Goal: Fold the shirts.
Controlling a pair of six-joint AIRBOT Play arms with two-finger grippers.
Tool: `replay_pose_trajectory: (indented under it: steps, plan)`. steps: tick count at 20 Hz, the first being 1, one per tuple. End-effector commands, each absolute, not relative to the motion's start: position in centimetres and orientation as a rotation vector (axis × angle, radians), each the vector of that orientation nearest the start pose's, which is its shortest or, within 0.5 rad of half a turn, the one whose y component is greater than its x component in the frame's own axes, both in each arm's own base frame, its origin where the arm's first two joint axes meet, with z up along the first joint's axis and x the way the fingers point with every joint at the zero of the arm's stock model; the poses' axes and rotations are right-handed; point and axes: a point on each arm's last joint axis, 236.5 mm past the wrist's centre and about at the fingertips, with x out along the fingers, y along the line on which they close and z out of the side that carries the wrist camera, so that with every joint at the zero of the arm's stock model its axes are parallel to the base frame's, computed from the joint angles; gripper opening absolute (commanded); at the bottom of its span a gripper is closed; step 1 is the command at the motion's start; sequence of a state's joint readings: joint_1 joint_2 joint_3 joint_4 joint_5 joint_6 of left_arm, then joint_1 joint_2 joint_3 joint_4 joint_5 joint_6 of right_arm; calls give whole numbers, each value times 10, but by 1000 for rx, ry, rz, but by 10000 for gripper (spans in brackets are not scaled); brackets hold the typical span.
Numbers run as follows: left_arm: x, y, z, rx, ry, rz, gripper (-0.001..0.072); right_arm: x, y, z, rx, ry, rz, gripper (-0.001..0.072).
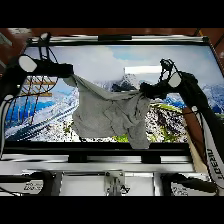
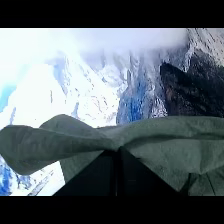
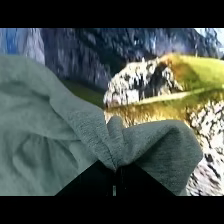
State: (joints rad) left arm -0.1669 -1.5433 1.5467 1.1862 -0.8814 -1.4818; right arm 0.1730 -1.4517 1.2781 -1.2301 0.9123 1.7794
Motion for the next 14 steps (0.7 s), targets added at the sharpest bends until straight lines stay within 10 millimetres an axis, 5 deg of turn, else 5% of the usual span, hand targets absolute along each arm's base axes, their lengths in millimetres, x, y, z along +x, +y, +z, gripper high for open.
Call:
replay_pose_trajectory:
  steps: [1, 2, 3, 4, 6, 7, 8, 9, 12, 13, 14]
  plan:
    - [506, -176, 16, -316, 1082, -387, 43, 484, 151, -7, 575, 1060, 116, 74]
    - [497, -178, 7, -322, 1135, -397, 172, 481, 153, -9, 582, 1077, 119, 192]
    - [487, -175, 3, -319, 1183, -403, 410, 478, 153, -7, 579, 1083, 126, 452]
    - [478, -168, 3, -320, 1226, -406, 536, 474, 149, 1, 547, 1087, 148, 545]
    - [461, -141, 14, -330, 1311, -399, 536, 458, 127, 24, 442, 1104, 193, 544]
    - [452, -123, 22, -344, 1347, -388, 482, 445, 106, 36, 386, 1122, 186, 544]
    - [442, -105, 28, -355, 1380, -378, 335, 429, 80, 43, 337, 1157, 150, 545]
    - [430, -89, 32, -358, 1417, -374, 302, 408, 50, 49, 290, 1206, 97, 544]
    - [388, -53, 22, -348, 1531, -318, 305, 353, -9, 58, 292, 1330, 23, 544]
    - [371, -51, 12, -353, 1564, -320, 350, 338, -16, 56, 334, 1359, 30, 545]
    - [354, -53, -1, -370, 1594, -312, 480, 326, -18, 53, 380, 1380, 39, 544]
